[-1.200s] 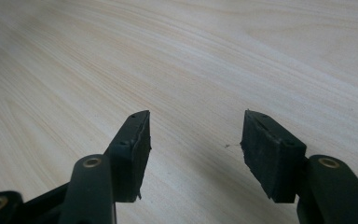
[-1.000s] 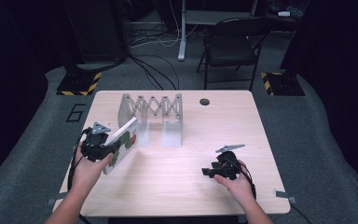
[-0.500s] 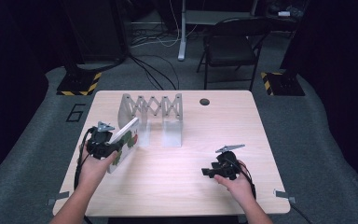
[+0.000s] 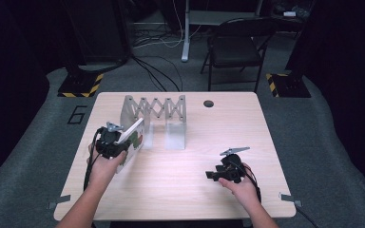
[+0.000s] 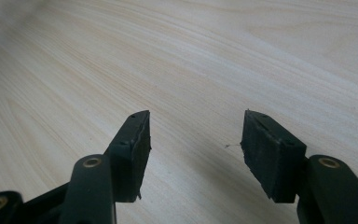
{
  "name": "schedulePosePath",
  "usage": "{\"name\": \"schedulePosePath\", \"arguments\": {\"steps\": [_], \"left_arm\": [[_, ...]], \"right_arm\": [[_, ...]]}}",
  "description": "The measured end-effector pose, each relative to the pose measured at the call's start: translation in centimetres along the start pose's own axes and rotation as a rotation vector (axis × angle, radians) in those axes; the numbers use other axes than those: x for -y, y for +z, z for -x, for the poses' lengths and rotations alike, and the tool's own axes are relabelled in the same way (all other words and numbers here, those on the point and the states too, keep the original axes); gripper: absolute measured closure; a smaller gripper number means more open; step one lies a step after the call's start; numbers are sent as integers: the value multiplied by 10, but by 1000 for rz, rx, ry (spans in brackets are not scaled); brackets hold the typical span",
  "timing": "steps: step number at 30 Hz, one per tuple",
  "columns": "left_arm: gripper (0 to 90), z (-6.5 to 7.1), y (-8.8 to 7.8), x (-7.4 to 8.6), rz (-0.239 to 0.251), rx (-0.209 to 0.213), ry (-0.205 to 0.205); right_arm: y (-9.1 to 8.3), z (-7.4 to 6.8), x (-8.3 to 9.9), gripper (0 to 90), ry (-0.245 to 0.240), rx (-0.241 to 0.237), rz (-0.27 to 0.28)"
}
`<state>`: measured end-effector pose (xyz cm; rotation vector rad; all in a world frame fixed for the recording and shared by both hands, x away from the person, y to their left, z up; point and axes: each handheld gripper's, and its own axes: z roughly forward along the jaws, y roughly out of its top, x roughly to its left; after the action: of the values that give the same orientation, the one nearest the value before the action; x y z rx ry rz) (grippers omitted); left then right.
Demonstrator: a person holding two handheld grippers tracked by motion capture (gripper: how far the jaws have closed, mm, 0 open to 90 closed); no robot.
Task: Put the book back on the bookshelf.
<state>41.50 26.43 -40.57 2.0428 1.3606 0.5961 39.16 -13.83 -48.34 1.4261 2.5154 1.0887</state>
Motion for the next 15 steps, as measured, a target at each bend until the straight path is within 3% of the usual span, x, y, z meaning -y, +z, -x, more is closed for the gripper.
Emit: {"name": "schedulePosePath", "arguments": {"steps": [7,9,15], "left_arm": [[754,-2,4,-2,1,-8,-11],[754,-2,7,-3,14,-14,-36],[753,-3,13,-3,2,-35,-55]], "right_arm": [[0,0,0,422,-2,0,0],[0,0,0,422,-2,0,0],[0,0,0,422,-2,1,-1]]}}
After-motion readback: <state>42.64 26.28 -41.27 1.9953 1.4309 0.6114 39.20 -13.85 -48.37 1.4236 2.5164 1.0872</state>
